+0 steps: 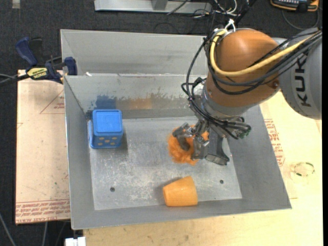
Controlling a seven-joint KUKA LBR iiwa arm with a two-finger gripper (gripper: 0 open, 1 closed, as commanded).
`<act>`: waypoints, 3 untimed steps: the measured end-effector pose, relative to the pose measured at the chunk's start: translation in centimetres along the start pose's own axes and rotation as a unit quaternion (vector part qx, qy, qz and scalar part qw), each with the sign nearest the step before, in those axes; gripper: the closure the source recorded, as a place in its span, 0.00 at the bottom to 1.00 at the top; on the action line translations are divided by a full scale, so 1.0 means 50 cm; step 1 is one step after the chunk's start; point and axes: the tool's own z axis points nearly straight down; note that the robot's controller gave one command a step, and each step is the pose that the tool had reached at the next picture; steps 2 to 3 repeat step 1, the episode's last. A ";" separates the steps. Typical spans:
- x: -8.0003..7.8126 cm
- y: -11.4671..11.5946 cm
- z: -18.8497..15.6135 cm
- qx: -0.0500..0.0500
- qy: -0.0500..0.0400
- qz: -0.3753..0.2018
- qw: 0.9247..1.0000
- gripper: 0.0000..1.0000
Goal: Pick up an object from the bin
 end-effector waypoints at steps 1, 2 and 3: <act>0.000 0.000 0.000 0.000 0.000 0.000 1.000 1.00; 0.000 0.000 0.000 0.000 0.000 0.000 1.000 1.00; 0.000 0.000 0.000 0.000 0.000 0.000 1.000 1.00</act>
Offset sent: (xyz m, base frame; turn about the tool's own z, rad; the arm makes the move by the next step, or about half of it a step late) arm 0.0000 0.0000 0.0000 0.0000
